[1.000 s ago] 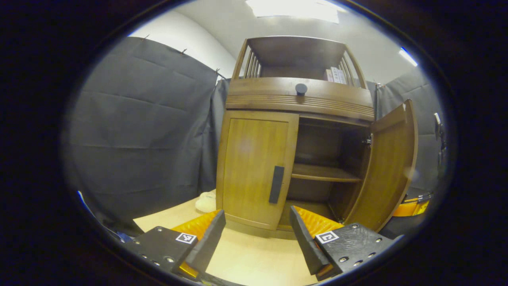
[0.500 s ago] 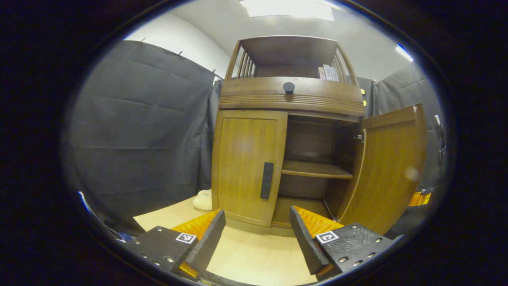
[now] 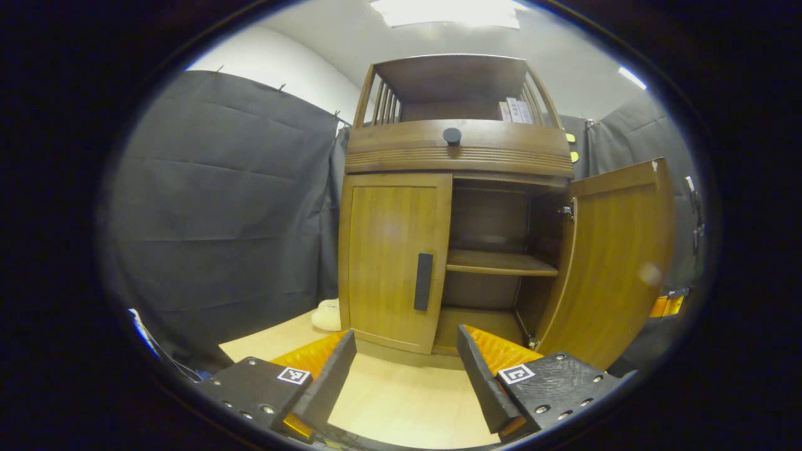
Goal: Open the right door of the double-door shoe cabinet with the right hand, and open the left door with the left hand.
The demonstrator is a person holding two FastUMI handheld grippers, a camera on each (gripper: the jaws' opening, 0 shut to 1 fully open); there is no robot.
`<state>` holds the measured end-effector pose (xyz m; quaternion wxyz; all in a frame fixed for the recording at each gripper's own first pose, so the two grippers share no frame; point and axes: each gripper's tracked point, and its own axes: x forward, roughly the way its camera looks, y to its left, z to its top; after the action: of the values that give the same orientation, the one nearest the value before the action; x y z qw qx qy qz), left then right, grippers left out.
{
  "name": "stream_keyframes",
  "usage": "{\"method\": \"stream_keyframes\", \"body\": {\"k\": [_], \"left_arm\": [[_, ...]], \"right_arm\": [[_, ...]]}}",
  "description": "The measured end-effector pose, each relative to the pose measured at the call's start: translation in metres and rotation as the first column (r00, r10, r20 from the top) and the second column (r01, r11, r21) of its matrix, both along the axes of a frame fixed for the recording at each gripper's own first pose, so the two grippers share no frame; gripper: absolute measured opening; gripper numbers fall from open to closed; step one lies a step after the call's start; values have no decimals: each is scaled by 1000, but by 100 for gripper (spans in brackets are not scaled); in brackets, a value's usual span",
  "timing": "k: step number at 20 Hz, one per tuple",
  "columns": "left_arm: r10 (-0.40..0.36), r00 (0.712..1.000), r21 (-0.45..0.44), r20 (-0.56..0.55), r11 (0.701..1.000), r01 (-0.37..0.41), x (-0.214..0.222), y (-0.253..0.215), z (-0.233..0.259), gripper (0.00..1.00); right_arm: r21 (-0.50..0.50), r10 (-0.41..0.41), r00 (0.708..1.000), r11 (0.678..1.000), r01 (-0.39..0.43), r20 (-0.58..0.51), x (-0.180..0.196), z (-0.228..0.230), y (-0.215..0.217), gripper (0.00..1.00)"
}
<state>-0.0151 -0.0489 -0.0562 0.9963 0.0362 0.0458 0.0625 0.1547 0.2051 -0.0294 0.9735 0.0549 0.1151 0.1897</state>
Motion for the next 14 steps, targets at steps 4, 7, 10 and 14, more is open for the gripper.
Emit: {"method": "stream_keyframes", "body": {"k": [4, 7, 10, 14], "left_arm": [[26, 999, -17, -21, 1000, -26, -2, 3, -2, 96], [28, 999, -44, -37, 999, -30, -3, 2, -7, 95], [22, 999, -53, -44, 998, -24, -3, 1, -6, 94], [-25, 999, -72, -31, 997, 23, 5, -4, -7, 89]], "right_arm": [[1, -12, 1000, 1000, 12, -18, -2, -1, 0, 12], [16, -6, 999, 1000, 7, -42, -13, -4, -2, 13], [-11, -13, 998, 1000, 13, -55, -22, -11, -11, 17], [-58, -104, 993, 993, 101, -53, -34, -16, -39, 68]]}}
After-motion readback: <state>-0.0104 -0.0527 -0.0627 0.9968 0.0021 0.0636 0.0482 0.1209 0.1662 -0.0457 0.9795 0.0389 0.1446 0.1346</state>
